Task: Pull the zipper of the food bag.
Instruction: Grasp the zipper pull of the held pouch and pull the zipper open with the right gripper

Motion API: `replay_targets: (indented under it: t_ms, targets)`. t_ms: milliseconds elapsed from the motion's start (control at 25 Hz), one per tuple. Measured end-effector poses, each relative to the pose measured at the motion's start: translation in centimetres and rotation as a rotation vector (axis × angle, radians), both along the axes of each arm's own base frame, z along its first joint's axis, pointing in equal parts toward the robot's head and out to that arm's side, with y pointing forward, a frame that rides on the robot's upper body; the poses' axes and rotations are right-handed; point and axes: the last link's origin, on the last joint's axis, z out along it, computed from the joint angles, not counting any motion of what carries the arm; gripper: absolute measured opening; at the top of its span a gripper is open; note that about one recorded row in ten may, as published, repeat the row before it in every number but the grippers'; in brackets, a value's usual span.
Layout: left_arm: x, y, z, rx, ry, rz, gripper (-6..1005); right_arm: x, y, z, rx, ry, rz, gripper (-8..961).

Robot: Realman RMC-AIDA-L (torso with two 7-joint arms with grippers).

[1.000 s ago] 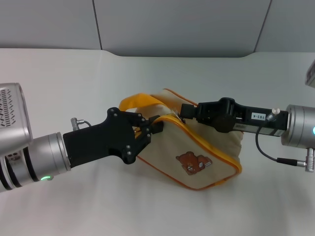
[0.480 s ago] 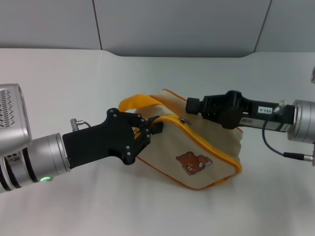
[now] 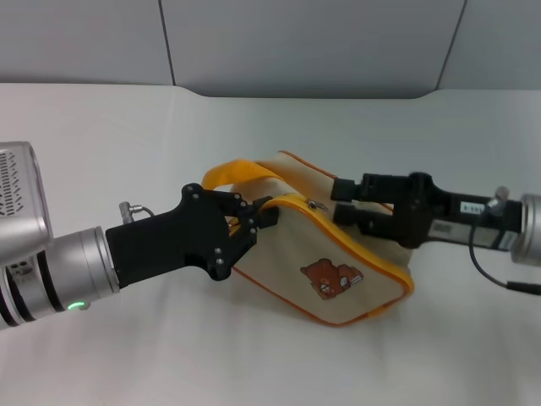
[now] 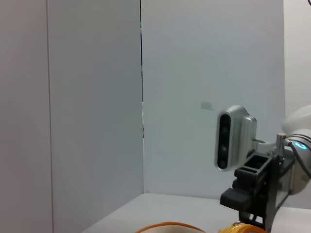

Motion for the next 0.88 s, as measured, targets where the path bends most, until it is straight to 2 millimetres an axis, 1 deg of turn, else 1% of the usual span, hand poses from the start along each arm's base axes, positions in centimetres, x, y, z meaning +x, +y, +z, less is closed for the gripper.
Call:
replay_targets:
  t_ms: [80,160,400,880]
  targets:
    - [0.0,0.0,0.0,0.000,0.001,0.000,53,0.5,-0.5,-0.2,-0.005,0.007,-0.022,406]
    - [0.0,0.1,0.1,0.000,0.001,-0.001,54,0.5,-0.6,-0.2,-0.004,0.011,-0.027,498]
    - [0.2,0.1,-0.1,-0.006,0.004,-0.007,54,-0.1,-0.6,-0.5,-0.001,0.052,-0.029,504]
    - [0.3,0.1,-0.2,-0.009,0.004,-0.009,52,-1.1,-0.3,-0.9,-0.033,0.067,-0.012,502]
